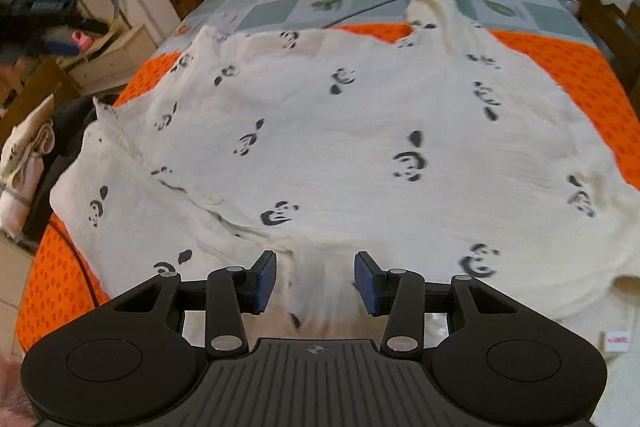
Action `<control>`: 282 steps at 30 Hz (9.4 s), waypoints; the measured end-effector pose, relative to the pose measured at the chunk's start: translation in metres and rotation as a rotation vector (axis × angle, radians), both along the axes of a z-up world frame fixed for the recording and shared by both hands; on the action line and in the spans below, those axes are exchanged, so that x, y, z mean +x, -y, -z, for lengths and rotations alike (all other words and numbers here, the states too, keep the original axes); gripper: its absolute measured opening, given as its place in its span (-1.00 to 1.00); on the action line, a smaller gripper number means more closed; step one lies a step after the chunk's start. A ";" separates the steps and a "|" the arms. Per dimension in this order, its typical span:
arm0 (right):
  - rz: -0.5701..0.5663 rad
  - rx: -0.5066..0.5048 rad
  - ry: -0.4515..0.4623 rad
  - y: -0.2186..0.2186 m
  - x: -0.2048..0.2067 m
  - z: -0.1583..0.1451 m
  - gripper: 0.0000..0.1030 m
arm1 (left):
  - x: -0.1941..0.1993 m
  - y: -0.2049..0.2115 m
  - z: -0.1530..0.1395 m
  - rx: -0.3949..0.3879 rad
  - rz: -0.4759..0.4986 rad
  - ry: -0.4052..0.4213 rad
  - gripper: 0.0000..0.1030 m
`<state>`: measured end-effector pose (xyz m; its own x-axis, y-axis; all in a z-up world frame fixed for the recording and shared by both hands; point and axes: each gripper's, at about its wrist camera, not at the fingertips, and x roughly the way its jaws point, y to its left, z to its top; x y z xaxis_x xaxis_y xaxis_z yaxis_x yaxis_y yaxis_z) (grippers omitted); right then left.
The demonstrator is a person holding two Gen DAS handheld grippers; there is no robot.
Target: Fold clothes
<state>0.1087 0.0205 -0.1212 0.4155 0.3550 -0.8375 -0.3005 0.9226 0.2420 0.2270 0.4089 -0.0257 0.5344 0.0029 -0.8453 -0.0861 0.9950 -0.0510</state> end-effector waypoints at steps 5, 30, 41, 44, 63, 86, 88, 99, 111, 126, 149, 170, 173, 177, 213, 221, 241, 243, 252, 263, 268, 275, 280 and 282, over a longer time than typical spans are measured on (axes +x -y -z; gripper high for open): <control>-0.028 -0.051 -0.007 -0.016 -0.007 0.009 -0.73 | -0.043 -0.015 0.022 -0.018 -0.056 -0.042 0.82; -0.004 -0.044 -0.064 -0.048 -0.227 -0.006 -0.69 | -0.121 0.033 0.040 -0.135 -0.234 -0.065 0.82; 0.030 -0.086 0.031 -0.031 -0.208 -0.044 -0.65 | -0.119 0.036 0.073 -0.068 -0.374 -0.110 0.50; 0.039 -0.089 0.048 -0.026 -0.197 -0.047 -0.65 | -0.135 0.019 0.072 -0.110 -0.411 -0.118 -0.33; -0.148 -0.069 0.079 -0.077 -0.089 -0.026 -0.49 | -0.330 -0.114 0.067 -0.172 -0.718 -0.167 -0.72; -0.420 -0.110 0.133 -0.206 0.014 0.014 -0.66 | -0.422 -0.131 0.025 -0.167 -0.685 -0.043 0.06; -0.439 -0.117 0.132 -0.208 0.011 0.013 -0.84 | -0.426 -0.133 0.022 -0.161 -0.683 -0.030 0.15; -0.386 0.017 0.204 -0.170 -0.092 -0.072 -0.89 | -0.409 -0.144 0.015 -0.096 -0.548 0.030 0.38; -0.265 0.090 0.176 -0.122 -0.254 -0.131 -0.89 | -0.342 -0.114 0.016 -0.059 -0.327 0.061 0.45; -0.157 0.110 0.123 -0.064 -0.396 -0.141 -0.89 | -0.351 -0.037 0.009 -0.022 -0.211 0.079 0.47; 0.201 -0.086 0.193 0.013 -0.372 -0.118 -0.27 | -0.365 -0.036 0.017 0.076 -0.181 0.134 0.62; 0.555 -0.121 0.105 0.000 -0.204 -0.083 -0.27 | -0.120 -0.046 0.099 -0.030 0.138 0.113 -0.19; 0.555 -0.138 0.099 -0.003 -0.189 -0.083 -0.27 | -0.101 -0.054 0.098 -0.107 0.095 0.148 -0.24; 0.546 -0.153 0.096 -0.006 -0.171 -0.083 -0.27 | -0.072 -0.061 0.102 -0.182 0.078 0.124 -0.24; 0.643 -0.248 0.062 0.028 -0.147 -0.053 -0.26 | -0.081 -0.100 0.069 -0.131 -0.089 0.185 -0.50; 0.613 -0.252 0.072 0.013 -0.140 -0.050 -0.26 | -0.083 -0.093 0.060 -0.337 -0.154 0.140 0.06; 0.778 -0.053 0.015 0.110 -0.043 0.001 -0.26 | -0.066 -0.081 0.089 -0.263 -0.381 0.065 -0.70; 0.695 -0.113 0.003 0.109 -0.032 0.009 -0.27 | -0.069 -0.080 0.089 -0.258 -0.374 0.067 -0.76; 0.436 -0.234 -0.002 0.098 -0.021 0.028 -0.75 | -0.078 -0.073 0.100 -0.173 -0.301 0.050 -0.75; 0.528 -0.292 -0.001 0.115 -0.024 0.029 -0.83 | -0.078 -0.067 0.106 -0.095 -0.236 0.072 -0.68; 0.584 -0.276 0.026 0.123 -0.026 0.011 -0.45 | -0.079 -0.070 0.106 -0.112 -0.238 0.075 -0.67; 0.752 -0.034 -0.012 0.139 -0.012 0.002 -0.41 | -0.083 -0.072 0.100 -0.153 -0.257 0.077 -0.67; 0.846 0.071 -0.110 0.145 -0.003 0.018 -0.43 | -0.089 -0.071 0.096 -0.158 -0.237 0.082 -0.68; 0.843 0.071 -0.106 0.142 -0.002 0.018 -0.89 | -0.089 -0.071 0.095 -0.150 -0.222 0.085 -0.82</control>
